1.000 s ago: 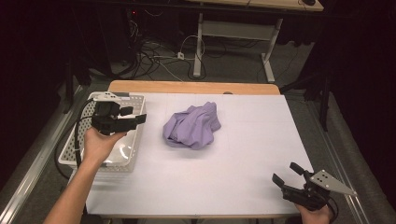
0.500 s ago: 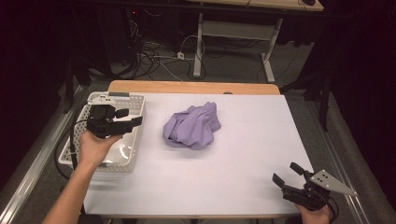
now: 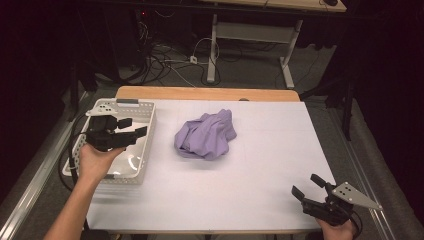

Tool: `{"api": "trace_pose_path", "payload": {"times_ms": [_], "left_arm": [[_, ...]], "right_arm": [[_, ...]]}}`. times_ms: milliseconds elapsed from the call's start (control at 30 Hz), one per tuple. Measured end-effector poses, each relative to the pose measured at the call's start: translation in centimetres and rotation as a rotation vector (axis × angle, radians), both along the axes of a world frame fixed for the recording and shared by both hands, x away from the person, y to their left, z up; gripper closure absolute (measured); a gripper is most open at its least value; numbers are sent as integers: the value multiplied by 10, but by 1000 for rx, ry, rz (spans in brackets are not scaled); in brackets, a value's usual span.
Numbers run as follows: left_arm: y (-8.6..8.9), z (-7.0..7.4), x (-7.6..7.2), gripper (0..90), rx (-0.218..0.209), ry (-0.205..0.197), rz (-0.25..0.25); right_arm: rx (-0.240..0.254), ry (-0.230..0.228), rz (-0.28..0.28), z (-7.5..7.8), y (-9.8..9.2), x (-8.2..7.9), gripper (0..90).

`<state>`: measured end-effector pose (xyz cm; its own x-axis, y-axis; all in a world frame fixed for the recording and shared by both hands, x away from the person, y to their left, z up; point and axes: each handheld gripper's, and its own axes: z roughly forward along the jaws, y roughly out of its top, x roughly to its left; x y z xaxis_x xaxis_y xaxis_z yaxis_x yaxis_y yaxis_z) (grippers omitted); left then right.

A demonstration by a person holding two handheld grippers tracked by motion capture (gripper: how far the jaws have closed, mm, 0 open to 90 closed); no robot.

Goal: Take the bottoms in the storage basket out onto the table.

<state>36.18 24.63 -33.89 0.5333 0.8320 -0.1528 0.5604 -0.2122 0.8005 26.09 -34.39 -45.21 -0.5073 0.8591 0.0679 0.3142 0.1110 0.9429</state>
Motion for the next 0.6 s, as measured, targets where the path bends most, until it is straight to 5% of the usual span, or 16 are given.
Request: {"api": "trace_pose_path", "payload": {"times_ms": [600], "left_arm": [[15, -6, -17, 333, -23, -25, 32]], "right_arm": [[-1, 1, -2, 0, 0, 0, 164]]}}
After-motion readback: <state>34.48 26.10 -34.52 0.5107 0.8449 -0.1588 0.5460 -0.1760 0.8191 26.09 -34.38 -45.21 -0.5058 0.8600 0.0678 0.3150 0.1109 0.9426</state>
